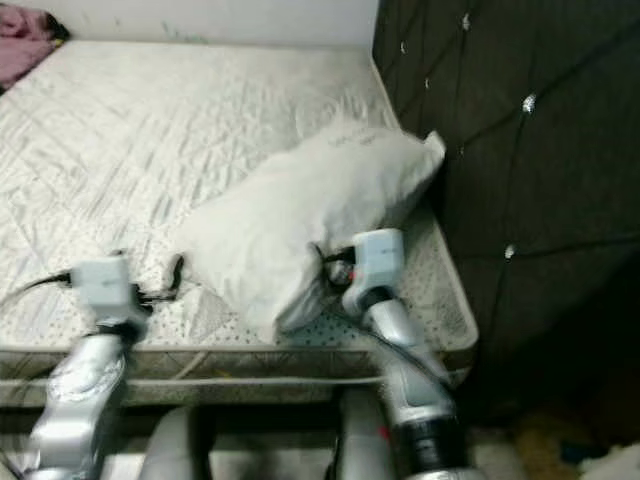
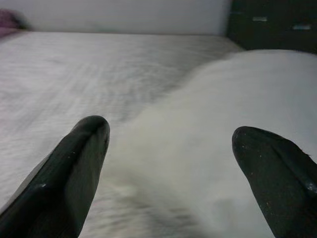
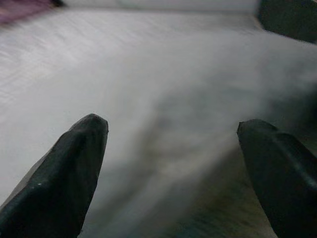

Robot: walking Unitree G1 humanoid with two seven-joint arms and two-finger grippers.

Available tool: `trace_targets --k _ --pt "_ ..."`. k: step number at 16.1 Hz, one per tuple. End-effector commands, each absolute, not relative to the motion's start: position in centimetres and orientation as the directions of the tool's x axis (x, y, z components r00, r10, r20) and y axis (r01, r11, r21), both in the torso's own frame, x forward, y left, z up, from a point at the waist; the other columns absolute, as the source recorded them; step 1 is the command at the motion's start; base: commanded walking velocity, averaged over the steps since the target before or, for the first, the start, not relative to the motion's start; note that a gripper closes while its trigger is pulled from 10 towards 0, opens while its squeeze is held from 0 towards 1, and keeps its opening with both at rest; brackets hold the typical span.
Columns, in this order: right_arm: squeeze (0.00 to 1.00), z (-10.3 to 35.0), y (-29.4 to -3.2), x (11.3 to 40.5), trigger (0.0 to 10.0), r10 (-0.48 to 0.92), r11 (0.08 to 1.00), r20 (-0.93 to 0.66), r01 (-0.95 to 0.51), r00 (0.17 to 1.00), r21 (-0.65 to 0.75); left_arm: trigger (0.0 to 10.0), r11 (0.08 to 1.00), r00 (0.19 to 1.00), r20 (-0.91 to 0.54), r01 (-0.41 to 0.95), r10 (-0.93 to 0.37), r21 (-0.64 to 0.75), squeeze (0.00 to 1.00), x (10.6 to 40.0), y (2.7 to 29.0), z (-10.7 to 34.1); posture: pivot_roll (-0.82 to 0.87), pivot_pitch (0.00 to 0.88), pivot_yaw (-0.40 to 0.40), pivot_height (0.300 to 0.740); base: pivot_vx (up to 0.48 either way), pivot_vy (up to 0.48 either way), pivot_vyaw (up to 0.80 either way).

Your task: Clean up the room

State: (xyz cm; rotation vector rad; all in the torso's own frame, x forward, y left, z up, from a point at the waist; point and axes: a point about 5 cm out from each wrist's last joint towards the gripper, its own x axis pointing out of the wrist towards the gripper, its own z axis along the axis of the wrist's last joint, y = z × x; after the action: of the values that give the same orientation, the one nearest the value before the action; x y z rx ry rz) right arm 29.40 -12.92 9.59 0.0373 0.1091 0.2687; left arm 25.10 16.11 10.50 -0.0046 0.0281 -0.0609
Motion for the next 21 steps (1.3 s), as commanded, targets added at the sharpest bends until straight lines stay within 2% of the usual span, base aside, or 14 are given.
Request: trace_targets --k 1,5,6,9,10,13,16,18,20,21 --pt "0.00 9.6 -12.8 29.4 10.0 0.261 0.965 -0.103 -0.255 0.960 0.068 10.0 0.999 0.998 -0.036 0.050 -0.049 0.020 0.00 25.0 16.6 10.5 -0.10 0.018 -0.022 0.582 0.000 0.000 0.00" --pt "0.00 8.8 -12.8 29.5 10.0 0.294 0.956 -0.202 -0.282 0.934 0.084 10.0 0.997 0.998 -0.047 0.050 -0.047 0.061 0.00 25.0 16.6 10.4 -0.09 0.020 -0.025 0.582 0.000 0.000 0.00" --pt "0.00 8.3 -12.8 29.2 10.0 0.347 0.937 -0.268 -0.342 0.899 0.069 10.0 0.995 0.998 -0.045 0.050 -0.046 0.090 0.00 24.9 16.6 10.5 -0.09 0.020 -0.024 0.582 0.000 0.000 0.00" --pt "0.00 8.7 -13.0 28.1 10.0 0.473 0.879 -0.305 -0.465 0.827 0.101 10.0 0.987 0.998 -0.057 0.035 -0.027 0.157 0.00 23.8 17.2 10.5 -0.08 0.021 -0.024 0.582 0.000 0.000 0.00" --pt "0.00 8.8 -13.4 27.7 10.0 0.544 0.834 -0.355 -0.535 0.760 0.133 10.0 0.981 0.997 -0.077 -0.005 0.021 0.192 0.00 22.5 18.3 10.3 -0.08 0.021 -0.024 0.582 0.000 0.000 0.00" --pt "0.00 8.4 -13.7 27.3 10.0 0.648 0.748 -0.429 -0.632 0.630 0.202 10.0 0.963 0.989 -0.105 -0.078 0.108 0.259 0.00 19.8 19.9 9.9 -0.03 0.031 -0.025 0.582 0.000 0.000 0.00" --pt "0.00 7.9 -12.4 27.8 10.0 0.693 0.700 -0.466 -0.667 0.550 0.255 10.0 0.940 0.971 -0.117 -0.166 0.209 0.297 0.00 18.6 21.6 9.8 0.03 0.023 -0.039 0.582 0.000 0.000 0.00" --pt "0.00 7.9 -10.8 28.1 10.0 0.712 0.680 -0.462 -0.683 0.529 0.266 10.0 0.930 0.962 -0.122 -0.195 0.243 0.312 0.00 18.1 22.0 9.8 0.05 0.021 -0.044 0.582 0.000 0.000 0.00" --pt "0.00 7.5 -9.3 29.0 10.0 0.645 0.756 -0.466 -0.594 0.606 0.274 10.0 0.929 0.960 -0.124 -0.202 0.250 0.311 0.00 17.6 22.0 9.9 0.07 0.024 -0.048 0.582 0.000 0.000 0.80" --pt "0.00 7.1 -9.2 29.1 10.0 0.624 0.775 -0.484 -0.566 0.614 0.281 10.0 0.929 0.960 -0.124 -0.203 0.251 0.310 0.00 17.6 22.0 10.0 0.08 0.027 -0.047 0.582 0.000 0.000 0.00"
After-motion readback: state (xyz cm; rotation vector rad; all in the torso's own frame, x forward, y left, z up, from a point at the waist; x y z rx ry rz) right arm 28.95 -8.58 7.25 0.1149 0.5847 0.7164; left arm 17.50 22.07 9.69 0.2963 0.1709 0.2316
